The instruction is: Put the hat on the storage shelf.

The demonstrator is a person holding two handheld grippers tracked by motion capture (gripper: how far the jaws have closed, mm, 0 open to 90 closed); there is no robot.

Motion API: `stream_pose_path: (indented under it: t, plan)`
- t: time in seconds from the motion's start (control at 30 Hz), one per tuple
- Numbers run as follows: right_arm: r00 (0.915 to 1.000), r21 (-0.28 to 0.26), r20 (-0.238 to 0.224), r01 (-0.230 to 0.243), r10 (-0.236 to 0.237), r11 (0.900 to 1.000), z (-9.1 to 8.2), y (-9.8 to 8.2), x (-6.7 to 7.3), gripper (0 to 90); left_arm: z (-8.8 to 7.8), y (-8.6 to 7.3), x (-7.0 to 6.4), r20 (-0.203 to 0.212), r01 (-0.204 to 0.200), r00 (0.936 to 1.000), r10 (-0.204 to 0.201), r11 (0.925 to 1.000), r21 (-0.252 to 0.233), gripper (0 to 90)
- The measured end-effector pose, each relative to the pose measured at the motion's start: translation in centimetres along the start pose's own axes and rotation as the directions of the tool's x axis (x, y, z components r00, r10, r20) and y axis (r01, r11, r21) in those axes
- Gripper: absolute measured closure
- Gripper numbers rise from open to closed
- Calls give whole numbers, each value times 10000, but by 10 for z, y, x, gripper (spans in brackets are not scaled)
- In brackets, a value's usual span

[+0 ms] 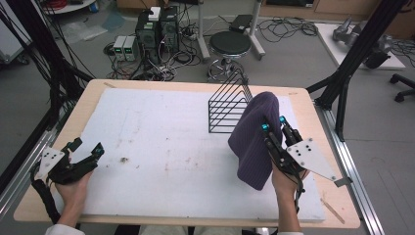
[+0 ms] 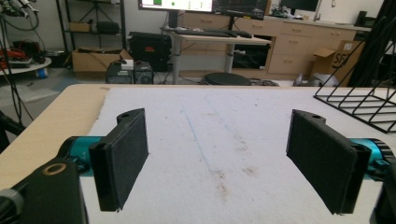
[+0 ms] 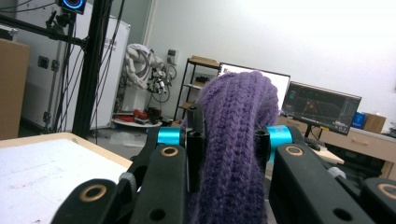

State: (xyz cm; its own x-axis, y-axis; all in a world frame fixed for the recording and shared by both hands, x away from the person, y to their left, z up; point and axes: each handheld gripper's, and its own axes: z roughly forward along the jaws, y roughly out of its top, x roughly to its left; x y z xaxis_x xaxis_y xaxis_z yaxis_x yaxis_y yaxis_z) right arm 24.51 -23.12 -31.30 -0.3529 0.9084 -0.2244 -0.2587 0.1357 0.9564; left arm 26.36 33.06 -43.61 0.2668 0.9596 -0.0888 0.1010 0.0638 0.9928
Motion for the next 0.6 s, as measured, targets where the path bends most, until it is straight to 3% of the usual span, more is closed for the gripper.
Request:
stream_pose_path:
  t: [0.4,0.47,0.5,0.53,0.57,0.6]
  plan:
    - [9999,-236,-105,-62,60,9997,-1,5,0,756,5,14,-7,519,-8,9987,24,9995,-314,208]
    - [9999,-201,-144,-70,67,9998,0,4,-1,754,10,21,-11,756,-45,9971,83,9988,-495,201]
    - [9998,-187,-161,-82,79,9998,1,4,-1,754,15,29,-15,1100,72,9939,-14,9986,-526,191]
    - [9999,-180,-161,-61,58,9998,1,4,-1,754,15,29,-15,1100,72,9939,-14,9986,-526,189]
    - [9998,-173,-177,-92,89,9998,1,4,-1,754,23,36,-20,1601,246,9870,-167,9986,-471,192]
    - [9998,-183,-178,-88,84,9998,1,4,-2,754,23,36,-20,1601,246,9870,-167,9986,-471,200]
